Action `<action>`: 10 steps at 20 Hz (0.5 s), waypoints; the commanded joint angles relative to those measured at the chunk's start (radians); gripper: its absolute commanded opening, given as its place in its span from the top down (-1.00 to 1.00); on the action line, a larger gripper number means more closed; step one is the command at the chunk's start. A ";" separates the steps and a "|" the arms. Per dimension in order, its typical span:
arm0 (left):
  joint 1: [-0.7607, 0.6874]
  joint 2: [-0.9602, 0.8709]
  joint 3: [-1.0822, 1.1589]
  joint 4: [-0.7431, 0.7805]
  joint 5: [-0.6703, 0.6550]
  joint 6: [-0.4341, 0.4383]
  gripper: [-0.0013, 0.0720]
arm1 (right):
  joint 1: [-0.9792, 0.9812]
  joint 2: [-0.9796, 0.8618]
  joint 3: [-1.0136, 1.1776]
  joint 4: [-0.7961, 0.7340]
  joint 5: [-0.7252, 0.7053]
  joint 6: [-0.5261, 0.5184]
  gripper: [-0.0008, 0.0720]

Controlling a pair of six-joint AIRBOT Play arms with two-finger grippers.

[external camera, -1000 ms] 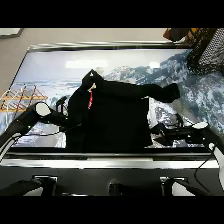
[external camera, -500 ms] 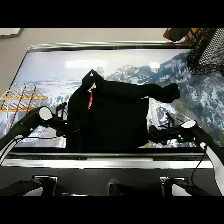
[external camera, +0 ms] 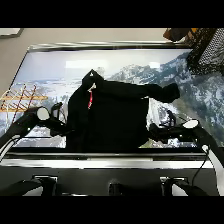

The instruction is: Fold the clothes and pants, and hang the long-sleeved shirts on hangers.

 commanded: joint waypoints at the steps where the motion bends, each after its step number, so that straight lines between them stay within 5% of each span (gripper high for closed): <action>1: 0.140 0.046 -0.001 0.045 -0.034 0.024 0.61 | 0.001 0.010 0.001 -0.002 0.000 0.004 0.79; 3: 0.259 0.057 -0.006 -0.026 -0.046 0.111 -0.45 | 0.001 0.010 0.001 -0.003 -0.001 0.003 0.80; 4: 0.312 0.054 -0.020 -0.100 -0.052 0.173 -0.82 | 0.001 0.010 0.001 -0.004 -0.002 0.003 0.80; 10: 0.373 0.009 -0.166 -0.361 0.002 0.362 -0.86 | 0.001 0.010 0.001 -0.006 0.000 0.004 0.80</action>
